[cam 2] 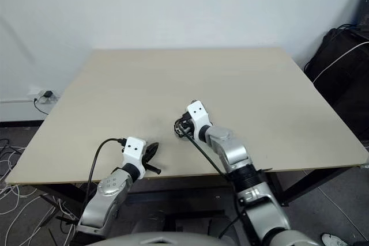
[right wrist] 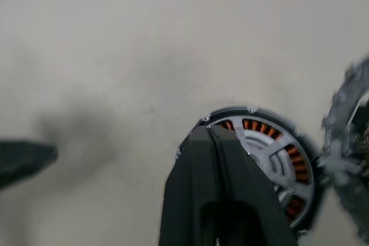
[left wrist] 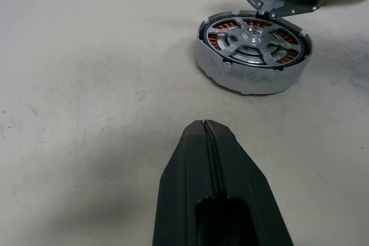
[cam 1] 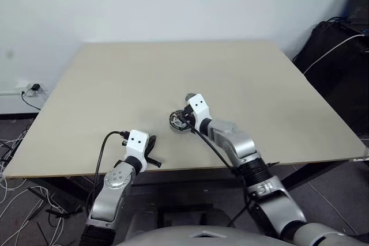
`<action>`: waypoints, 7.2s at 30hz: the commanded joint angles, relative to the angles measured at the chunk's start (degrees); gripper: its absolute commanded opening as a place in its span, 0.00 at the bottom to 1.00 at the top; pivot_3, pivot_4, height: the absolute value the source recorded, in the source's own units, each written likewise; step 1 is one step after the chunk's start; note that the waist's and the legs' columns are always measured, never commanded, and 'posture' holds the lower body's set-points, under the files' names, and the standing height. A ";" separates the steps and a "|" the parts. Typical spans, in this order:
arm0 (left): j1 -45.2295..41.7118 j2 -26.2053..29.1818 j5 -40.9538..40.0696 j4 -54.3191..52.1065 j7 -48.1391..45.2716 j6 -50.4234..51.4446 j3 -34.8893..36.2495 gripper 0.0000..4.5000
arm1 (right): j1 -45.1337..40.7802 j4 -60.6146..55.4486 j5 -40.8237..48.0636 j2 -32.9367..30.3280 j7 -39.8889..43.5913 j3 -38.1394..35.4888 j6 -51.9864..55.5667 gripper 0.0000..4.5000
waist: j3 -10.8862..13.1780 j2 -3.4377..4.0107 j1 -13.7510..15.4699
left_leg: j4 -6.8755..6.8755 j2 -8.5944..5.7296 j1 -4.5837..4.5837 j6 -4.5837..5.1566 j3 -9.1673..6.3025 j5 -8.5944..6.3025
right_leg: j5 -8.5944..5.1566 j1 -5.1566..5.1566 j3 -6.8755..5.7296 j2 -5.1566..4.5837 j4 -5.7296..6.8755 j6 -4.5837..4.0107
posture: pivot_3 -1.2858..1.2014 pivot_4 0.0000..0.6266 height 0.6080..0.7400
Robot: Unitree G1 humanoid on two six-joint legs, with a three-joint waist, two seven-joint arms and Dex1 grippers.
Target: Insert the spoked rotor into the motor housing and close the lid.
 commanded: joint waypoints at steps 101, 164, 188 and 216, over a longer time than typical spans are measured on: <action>-0.10 -4.47 -0.64 4.47 -0.03 -7.20 -1.37 0.00 | -2.02 -14.85 -15.50 -9.20 23.29 9.49 7.66 0.67 | 0.25 -0.34 1.16 | 0.43 -0.01 -0.52 0.00 -0.08 0.00 | 0.07 -0.54 -0.22 0.01 0.37 -0.20 | 0.52 0.00 1.00; -1.91 -1.92 -0.39 3.52 -2.65 -4.66 -2.46 0.00 | 7.65 -25.25 -1.92 -10.56 2.54 -2.16 -0.90 0.67 | 0.27 -0.29 0.65 | 0.36 0.01 -0.54 -0.03 -0.09 0.01 | 0.09 -0.57 -0.25 -0.12 0.35 -0.17 | 0.52 0.00 1.00; -0.84 -2.98 -0.32 3.12 -0.69 -5.33 -1.90 0.00 | -8.27 -1.91 -18.93 -17.47 27.39 18.41 -12.57 0.67 | 0.31 -0.36 0.74 | 0.49 0.01 -0.53 -0.02 -0.13 0.02 | 0.09 -0.53 -0.29 0.02 0.37 -0.17 | 0.52 0.00 1.00; 0.18 -3.65 -0.34 2.68 0.46 -6.35 -2.00 0.00 | -8.16 7.16 -22.22 -13.22 28.63 14.84 -13.73 0.01 | 0.27 -0.36 0.73 | 0.49 0.02 -0.31 -0.03 -0.12 0.02 | 0.11 -0.38 -0.27 -0.02 0.51 -0.16 | 0.52 0.00 1.00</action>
